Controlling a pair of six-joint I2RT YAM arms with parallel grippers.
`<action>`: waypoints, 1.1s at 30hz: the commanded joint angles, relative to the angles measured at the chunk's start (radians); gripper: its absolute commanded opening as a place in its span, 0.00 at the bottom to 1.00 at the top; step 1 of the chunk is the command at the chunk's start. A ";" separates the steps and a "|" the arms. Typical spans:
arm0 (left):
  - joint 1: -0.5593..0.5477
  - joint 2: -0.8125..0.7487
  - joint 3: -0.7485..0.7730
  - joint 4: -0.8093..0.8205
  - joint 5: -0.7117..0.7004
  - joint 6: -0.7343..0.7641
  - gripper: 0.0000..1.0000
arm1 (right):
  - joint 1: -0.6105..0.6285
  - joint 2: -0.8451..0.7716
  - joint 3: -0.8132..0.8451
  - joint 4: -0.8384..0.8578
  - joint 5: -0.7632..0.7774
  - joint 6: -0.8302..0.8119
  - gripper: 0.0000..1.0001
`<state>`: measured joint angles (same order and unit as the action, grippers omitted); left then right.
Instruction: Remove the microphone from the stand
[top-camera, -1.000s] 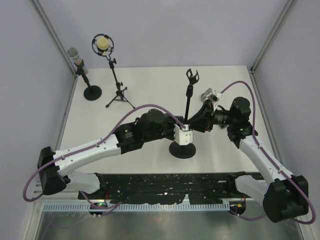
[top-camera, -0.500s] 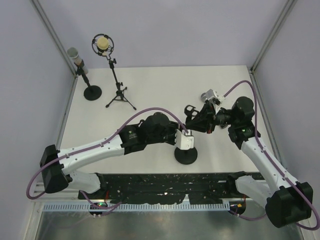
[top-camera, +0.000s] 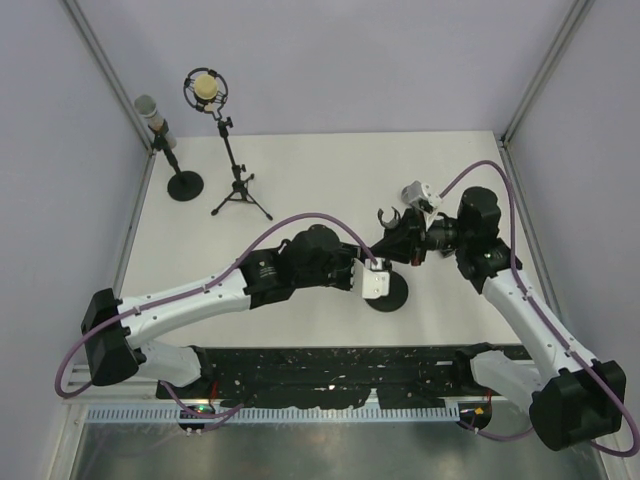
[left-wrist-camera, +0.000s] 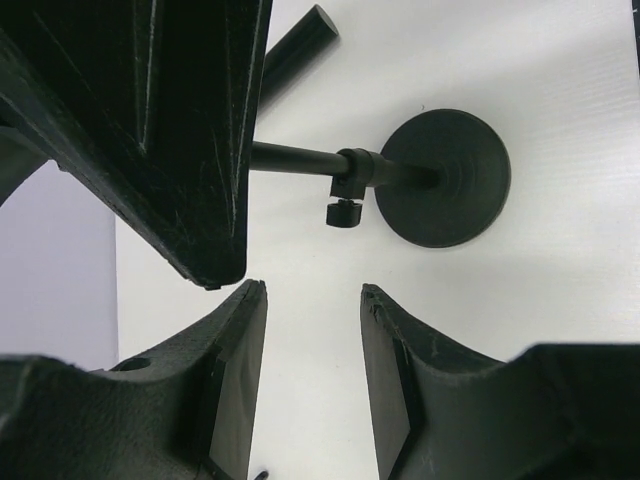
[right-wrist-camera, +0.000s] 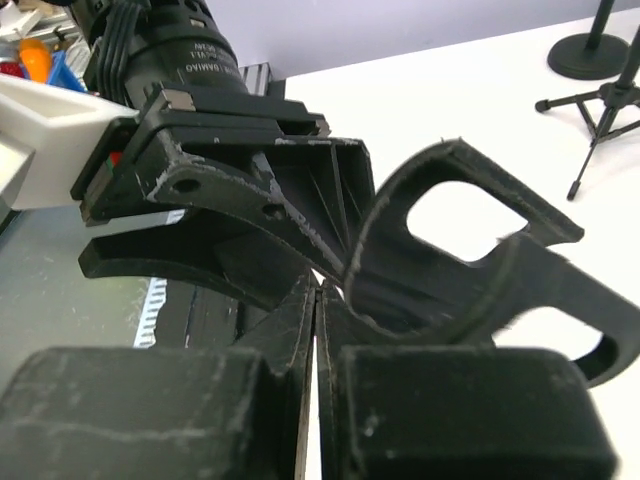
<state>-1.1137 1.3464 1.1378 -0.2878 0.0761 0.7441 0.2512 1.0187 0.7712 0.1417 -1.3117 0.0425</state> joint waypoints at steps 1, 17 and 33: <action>-0.005 -0.016 -0.019 0.045 0.024 -0.012 0.47 | 0.000 -0.068 0.115 -0.360 0.072 -0.416 0.12; 0.228 0.028 -0.107 0.202 0.367 -0.357 0.53 | -0.009 -0.111 0.247 -1.271 0.246 -1.208 0.46; 0.337 0.352 0.093 0.423 0.789 -0.953 0.55 | -0.177 -0.138 0.046 -1.136 0.327 -1.310 0.46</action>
<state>-0.8043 1.6829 1.1904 0.0177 0.7658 -0.0509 0.0994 0.8948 0.8154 -1.0424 -0.9459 -1.2232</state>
